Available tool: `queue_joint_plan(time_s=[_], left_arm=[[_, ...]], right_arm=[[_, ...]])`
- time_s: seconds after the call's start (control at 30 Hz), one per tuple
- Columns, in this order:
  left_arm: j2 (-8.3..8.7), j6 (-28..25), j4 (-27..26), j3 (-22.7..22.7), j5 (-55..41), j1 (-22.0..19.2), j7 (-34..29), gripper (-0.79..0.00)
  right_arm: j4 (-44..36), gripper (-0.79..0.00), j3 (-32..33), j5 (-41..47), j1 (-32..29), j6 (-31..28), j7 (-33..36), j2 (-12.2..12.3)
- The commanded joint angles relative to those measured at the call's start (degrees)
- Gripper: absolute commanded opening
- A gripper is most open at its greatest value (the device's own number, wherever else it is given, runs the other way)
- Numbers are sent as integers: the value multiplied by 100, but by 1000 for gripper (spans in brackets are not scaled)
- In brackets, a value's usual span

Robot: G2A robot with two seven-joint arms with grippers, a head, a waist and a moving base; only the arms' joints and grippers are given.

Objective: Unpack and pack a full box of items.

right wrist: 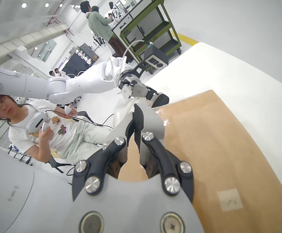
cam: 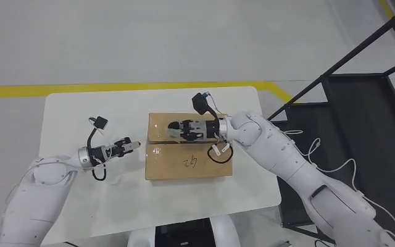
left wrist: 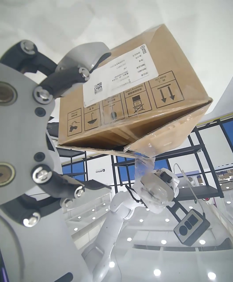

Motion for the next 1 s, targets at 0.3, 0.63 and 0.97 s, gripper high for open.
queue_joint_plan(time_s=[0.3, 0.63, 0.97], left_arm=[[-28, 43, 28, 132, 2, -79, -6, 0], [95, 46, -841, -533, -324, -232, -225, 0], [83, 110, -897, -375, -374, 0, -191, 0]], right_arm=[[142, -785, 88, 1003, 43, -211, 721, 46], [282, -785, 17, 833, 94, -108, 852, -24], [76, -785, 227, -1015, 2, 386, -580, -147]])
